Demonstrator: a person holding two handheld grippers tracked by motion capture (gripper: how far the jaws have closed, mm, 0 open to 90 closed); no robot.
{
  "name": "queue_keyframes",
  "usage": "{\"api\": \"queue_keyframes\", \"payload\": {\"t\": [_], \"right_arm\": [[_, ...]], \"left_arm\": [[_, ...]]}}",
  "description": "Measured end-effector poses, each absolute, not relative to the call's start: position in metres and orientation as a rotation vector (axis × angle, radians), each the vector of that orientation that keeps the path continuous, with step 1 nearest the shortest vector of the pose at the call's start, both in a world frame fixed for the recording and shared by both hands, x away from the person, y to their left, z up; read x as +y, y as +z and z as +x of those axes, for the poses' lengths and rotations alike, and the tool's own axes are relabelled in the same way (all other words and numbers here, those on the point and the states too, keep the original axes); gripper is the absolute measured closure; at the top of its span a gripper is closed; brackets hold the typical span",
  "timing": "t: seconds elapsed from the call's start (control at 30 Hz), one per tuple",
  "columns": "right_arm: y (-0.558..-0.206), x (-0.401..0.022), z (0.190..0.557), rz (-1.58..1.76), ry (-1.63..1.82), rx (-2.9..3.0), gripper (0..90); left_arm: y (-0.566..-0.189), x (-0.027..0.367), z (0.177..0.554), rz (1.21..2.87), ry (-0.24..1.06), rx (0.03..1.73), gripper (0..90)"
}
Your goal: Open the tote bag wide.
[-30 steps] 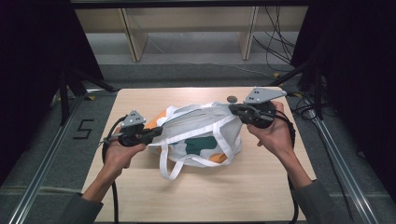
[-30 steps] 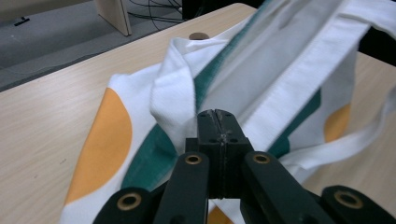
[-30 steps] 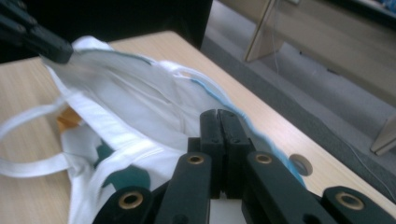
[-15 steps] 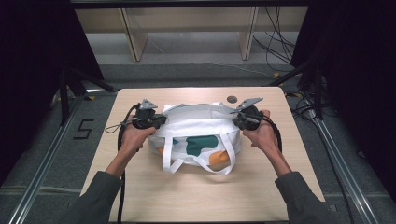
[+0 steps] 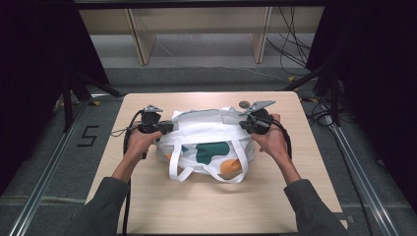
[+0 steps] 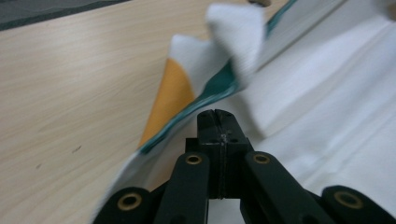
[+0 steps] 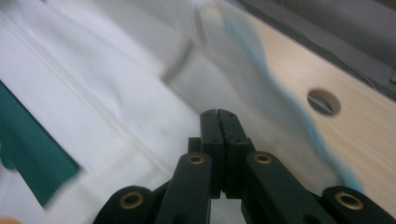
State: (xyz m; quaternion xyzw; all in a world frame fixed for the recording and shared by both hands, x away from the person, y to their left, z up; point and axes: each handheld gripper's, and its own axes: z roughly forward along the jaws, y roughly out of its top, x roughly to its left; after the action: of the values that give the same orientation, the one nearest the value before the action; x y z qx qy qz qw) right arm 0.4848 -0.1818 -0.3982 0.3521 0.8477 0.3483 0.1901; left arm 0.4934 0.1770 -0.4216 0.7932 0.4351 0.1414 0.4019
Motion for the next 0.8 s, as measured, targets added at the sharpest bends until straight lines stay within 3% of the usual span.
{"api": "queue_keyframes", "payload": {"t": [0.13, 0.3, 0.57, 0.7, 0.8], "right_arm": [[-0.388, -0.161, 0.501, 0.977, 1.022, 2.386, 90.0], [-0.407, -0.143, 0.513, 1.021, 0.940, 2.510, 90.0], [-0.417, -0.157, 0.465, 0.847, 0.993, 2.746, 90.0], [-0.447, -0.150, 0.432, 0.755, 0.881, 2.814, 90.0], [-0.452, -0.154, 0.429, 0.778, 0.934, 2.796, 90.0]], "left_arm": [[-0.414, 0.158, 0.491, 2.028, 0.352, 1.038, 89.5], [-0.417, 0.148, 0.499, 2.034, 0.318, 1.044, 89.5], [-0.425, 0.139, 0.516, 2.053, 0.312, 1.100, 89.6], [-0.429, 0.134, 0.520, 2.059, 0.301, 1.112, 89.6], [-0.428, 0.132, 0.517, 2.068, 0.339, 1.104, 89.5]]}}
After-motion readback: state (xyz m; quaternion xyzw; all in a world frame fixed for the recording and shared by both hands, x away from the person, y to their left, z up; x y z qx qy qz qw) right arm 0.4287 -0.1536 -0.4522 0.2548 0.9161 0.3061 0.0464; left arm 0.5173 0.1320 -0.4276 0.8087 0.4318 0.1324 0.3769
